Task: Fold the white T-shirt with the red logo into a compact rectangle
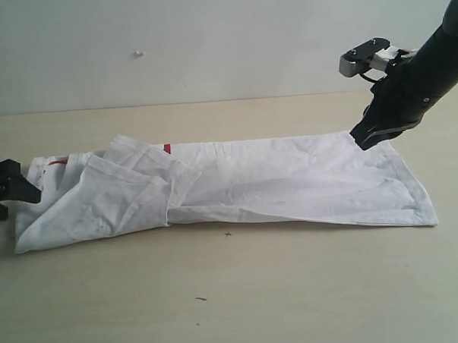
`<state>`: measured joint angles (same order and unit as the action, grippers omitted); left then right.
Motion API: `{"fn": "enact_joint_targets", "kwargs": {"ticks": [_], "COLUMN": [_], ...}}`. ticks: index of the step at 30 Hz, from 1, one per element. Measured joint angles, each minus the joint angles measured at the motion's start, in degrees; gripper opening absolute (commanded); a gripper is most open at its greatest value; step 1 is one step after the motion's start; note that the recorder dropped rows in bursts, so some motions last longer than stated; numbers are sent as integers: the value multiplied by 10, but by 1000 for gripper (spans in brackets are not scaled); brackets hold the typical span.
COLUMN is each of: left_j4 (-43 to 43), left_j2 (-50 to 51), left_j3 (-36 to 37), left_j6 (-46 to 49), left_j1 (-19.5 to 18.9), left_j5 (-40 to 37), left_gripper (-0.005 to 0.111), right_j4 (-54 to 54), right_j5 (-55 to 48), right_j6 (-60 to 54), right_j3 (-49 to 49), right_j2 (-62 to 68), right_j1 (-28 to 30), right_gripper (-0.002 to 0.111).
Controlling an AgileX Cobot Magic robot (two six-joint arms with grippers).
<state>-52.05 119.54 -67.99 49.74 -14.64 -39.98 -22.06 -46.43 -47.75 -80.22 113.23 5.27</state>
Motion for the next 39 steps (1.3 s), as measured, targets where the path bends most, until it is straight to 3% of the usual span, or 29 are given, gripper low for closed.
{"fn": "enact_joint_targets", "kwargs": {"ticks": [5,9,10,13,17,19,21,25,28,35,39], "left_j4": [-52,-74,-74,-59,-41,-7,39,39,-5,-50,-50], "left_j2": [28,44,46,49,55,49,19,-59,-95,-138,-134], "left_j3": [-10,-9,-9,-9,-8,-8,-16,-62,-96,-147,-167], "left_j6": [45,69,71,78,70,69,56,6,-19,-86,-124], "left_j1": [2,30,37,84,88,73,29,-28,-21,130,226], "left_j5": [-85,-154,-156,-136,-139,-168,-215,-279,-288,-290,-246], "left_gripper": [70,70,59,1,0,0,0,0,0,0,0], "right_j4": [0,0,0,0,0,8,33,46,46,46,46], "right_j5": [0,0,0,0,-3,-3,-2,9,14,16,16], "right_j6": [-1,-2,-2,-2,-2,-2,17,30,38,50,59], "right_j3": [0,0,0,0,0,0,0,0,0,0,0], "right_j2": [0,0,0,0,0,0,0,0,0,0,0], "right_j1": [0,0,0,0,0,0,0,0,0,0,0], "right_gripper": [0,0,0,0,0,0,0,0,0,0,0]}}
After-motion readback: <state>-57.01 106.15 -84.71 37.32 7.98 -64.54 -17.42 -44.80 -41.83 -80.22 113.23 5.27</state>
